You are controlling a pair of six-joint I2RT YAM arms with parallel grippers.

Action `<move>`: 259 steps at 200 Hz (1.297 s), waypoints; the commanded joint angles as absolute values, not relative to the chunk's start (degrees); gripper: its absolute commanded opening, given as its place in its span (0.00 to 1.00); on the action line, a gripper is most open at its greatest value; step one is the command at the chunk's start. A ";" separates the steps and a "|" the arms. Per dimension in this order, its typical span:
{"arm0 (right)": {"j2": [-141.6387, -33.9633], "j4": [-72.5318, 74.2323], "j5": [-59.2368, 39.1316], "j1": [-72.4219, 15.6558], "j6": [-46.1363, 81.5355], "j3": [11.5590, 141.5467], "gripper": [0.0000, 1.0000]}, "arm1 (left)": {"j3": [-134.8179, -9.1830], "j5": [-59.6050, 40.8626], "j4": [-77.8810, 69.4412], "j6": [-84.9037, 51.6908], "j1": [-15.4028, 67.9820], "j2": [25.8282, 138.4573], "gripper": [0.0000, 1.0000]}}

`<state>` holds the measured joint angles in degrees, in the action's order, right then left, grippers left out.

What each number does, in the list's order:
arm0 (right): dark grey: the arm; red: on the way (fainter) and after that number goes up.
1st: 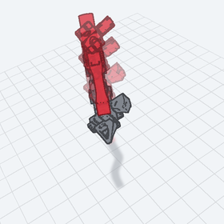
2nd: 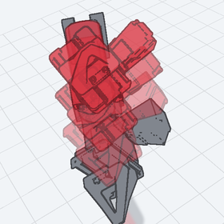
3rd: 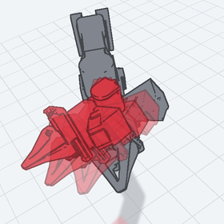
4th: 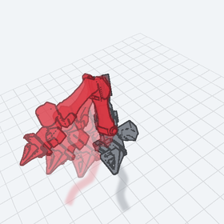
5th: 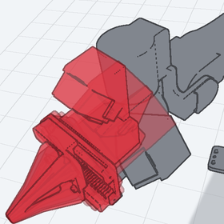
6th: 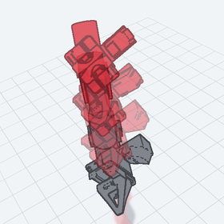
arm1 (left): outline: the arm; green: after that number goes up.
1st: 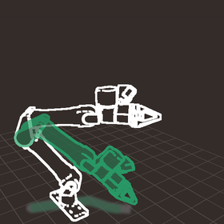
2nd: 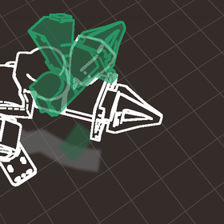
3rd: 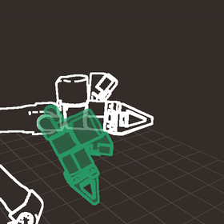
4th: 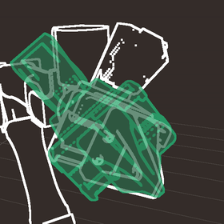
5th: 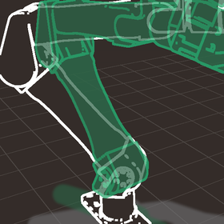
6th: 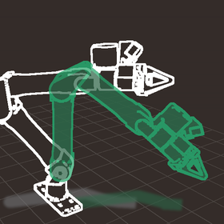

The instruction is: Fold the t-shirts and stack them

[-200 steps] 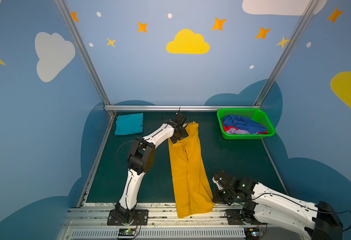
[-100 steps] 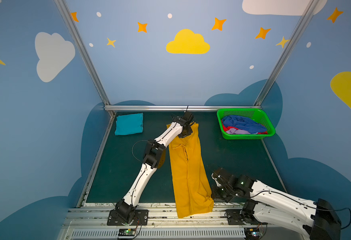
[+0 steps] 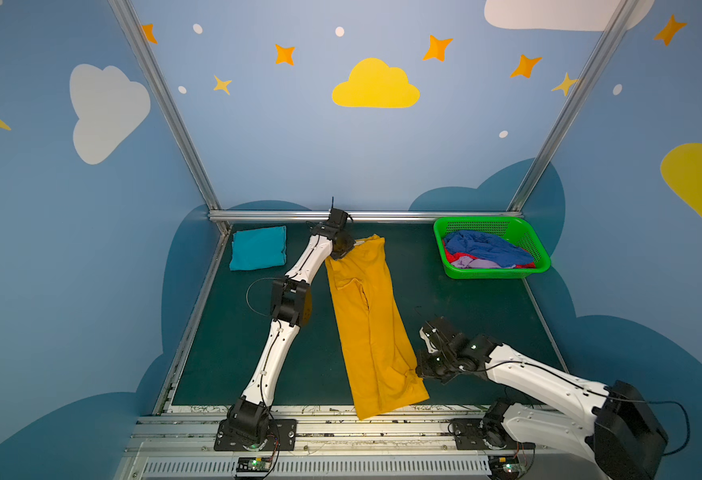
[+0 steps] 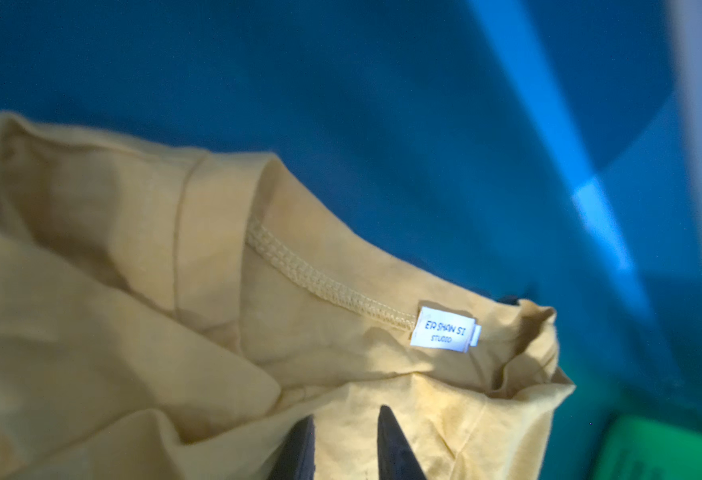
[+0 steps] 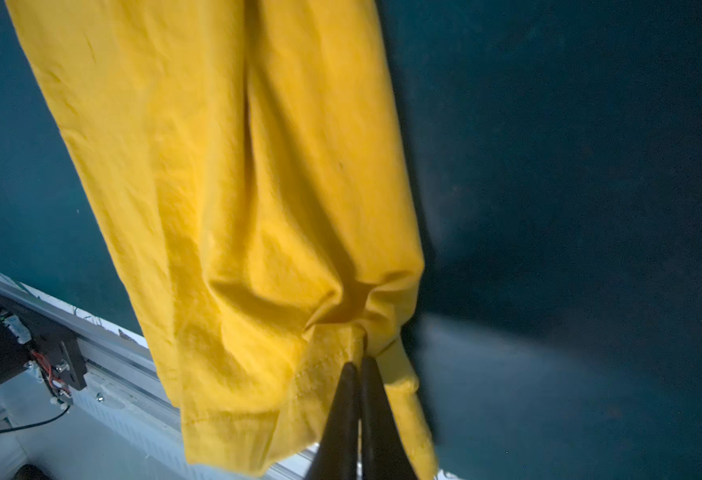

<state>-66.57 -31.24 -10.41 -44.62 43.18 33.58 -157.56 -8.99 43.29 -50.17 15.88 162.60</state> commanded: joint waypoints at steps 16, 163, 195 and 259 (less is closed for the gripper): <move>-75.47 -32.59 -17.32 -41.17 39.19 40.45 0.00 | -157.50 -10.27 37.79 -54.10 11.31 166.18 0.28; -72.07 -44.69 -20.80 -30.50 43.99 29.82 0.00 | -157.74 -10.24 37.17 -52.87 11.34 166.60 0.25; -72.29 -43.15 -21.81 -31.09 42.36 31.02 0.10 | -157.68 -11.67 37.99 -51.69 12.66 164.69 0.26; -63.06 -49.17 -15.32 -31.55 39.46 38.32 0.62 | -156.10 -13.41 44.33 -45.65 18.97 147.93 0.61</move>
<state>-67.33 -44.36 -19.29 -31.22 41.06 36.64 -155.98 -13.34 39.92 -49.41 16.58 159.28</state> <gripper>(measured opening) 0.610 0.576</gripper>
